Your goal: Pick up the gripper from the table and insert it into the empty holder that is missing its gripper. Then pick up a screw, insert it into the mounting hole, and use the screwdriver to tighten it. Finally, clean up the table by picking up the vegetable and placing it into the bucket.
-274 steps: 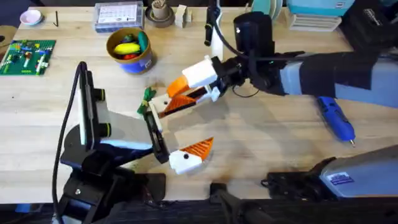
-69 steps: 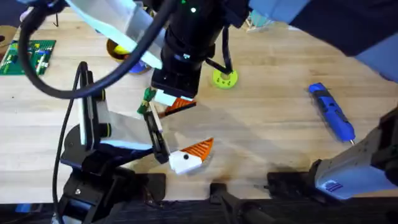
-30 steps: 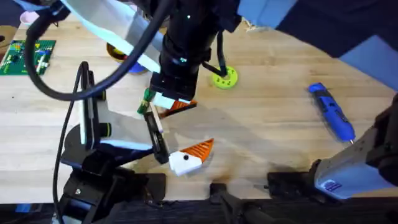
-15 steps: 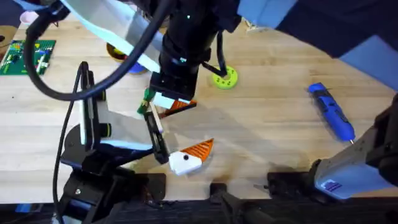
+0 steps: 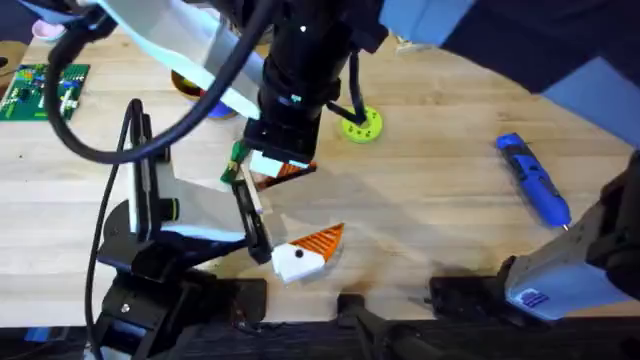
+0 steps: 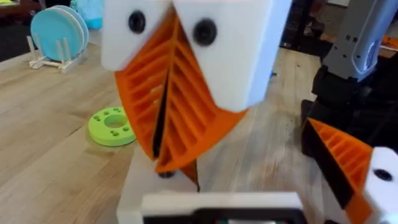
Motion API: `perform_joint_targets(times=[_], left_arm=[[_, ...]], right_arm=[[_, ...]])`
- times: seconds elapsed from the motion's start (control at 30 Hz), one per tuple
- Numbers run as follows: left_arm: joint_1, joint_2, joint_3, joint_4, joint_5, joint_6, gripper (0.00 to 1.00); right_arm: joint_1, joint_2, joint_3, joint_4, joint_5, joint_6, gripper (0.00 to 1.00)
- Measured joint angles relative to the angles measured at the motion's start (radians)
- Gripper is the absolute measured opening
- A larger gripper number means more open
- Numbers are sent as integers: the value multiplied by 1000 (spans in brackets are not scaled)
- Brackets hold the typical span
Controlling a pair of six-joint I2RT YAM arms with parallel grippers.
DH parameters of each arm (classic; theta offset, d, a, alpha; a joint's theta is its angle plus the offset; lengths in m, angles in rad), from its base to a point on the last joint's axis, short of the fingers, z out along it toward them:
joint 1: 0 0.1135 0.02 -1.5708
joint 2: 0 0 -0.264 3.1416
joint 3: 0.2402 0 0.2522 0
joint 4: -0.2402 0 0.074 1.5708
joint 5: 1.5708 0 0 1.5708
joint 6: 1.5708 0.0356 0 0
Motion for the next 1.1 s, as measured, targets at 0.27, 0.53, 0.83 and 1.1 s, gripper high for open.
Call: perform_joint_targets(times=[0.27, 0.53, 0.83, 1.1], left_arm=[[0, 2, 0, -2, 1, -11, 992], [0, 2, 0, -2, 3, -14, 992], [0, 2, 0, -2, 4, -15, 992], [0, 0, 0, -1, 4, 0, 992]], right_arm=[[0, 31, 0, -4, -6, 0, 6], [0, 30, 0, -4, -6, 0, 79], [-2, 30, 0, -9, -17, -3, 397], [-33, -5, -1, -10, -15, -10, 963]])
